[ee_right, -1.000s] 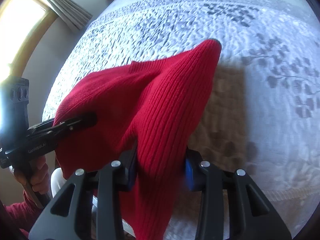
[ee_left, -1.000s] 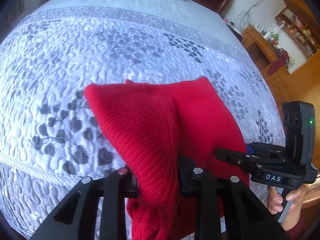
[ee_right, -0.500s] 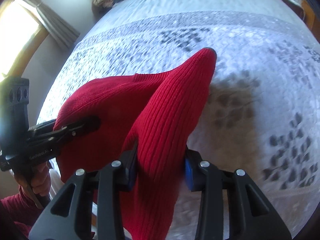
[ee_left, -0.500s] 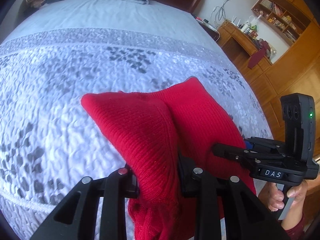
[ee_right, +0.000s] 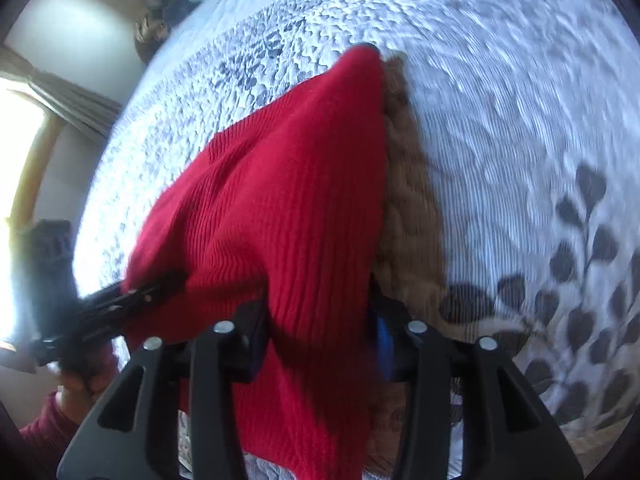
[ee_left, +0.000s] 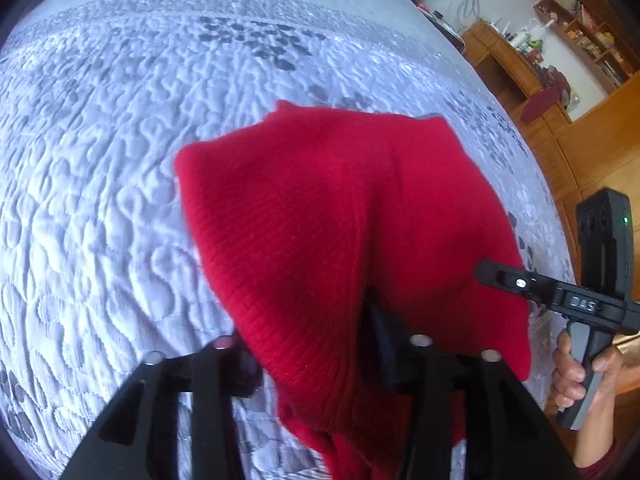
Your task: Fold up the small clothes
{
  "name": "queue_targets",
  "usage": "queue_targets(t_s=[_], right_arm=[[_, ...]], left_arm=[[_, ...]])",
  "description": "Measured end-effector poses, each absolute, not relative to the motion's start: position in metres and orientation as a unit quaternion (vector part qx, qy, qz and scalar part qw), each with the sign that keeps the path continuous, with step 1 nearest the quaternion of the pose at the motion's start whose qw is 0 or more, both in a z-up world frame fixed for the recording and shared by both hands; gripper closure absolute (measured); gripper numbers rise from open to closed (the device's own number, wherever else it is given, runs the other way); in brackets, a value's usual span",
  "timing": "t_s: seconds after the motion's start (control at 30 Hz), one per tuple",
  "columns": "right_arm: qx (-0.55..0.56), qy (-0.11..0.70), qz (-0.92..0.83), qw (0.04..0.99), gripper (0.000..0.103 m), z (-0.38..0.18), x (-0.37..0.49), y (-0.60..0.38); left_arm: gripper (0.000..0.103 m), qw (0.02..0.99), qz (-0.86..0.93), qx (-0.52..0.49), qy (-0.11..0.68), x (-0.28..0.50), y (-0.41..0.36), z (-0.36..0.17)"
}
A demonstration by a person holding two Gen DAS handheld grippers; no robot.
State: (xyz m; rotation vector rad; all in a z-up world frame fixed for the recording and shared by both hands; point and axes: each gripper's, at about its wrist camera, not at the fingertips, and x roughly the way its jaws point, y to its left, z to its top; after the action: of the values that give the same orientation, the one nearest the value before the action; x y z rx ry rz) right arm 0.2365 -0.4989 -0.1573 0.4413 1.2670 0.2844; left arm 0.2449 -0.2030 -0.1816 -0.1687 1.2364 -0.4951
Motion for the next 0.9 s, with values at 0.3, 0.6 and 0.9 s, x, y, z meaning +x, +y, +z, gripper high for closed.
queue_targets(t_s=[0.3,0.6,0.9], right_arm=[[0.233,0.591,0.141,0.759,0.038,-0.141,0.183,-0.512],[0.275,0.601,0.155,0.734,0.085,-0.15,0.147,-0.516],[0.175,0.629,0.092,0.752,0.087,-0.146,0.132,-0.488]], left_arm=[[0.033,0.774,-0.216,-0.089,0.588,0.207,-0.188,-0.173],[0.037,0.785,-0.162,-0.046,0.596,0.183,-0.204,-0.181],[0.039,0.79,-0.137,-0.007,0.598,0.167,-0.206,-0.176]])
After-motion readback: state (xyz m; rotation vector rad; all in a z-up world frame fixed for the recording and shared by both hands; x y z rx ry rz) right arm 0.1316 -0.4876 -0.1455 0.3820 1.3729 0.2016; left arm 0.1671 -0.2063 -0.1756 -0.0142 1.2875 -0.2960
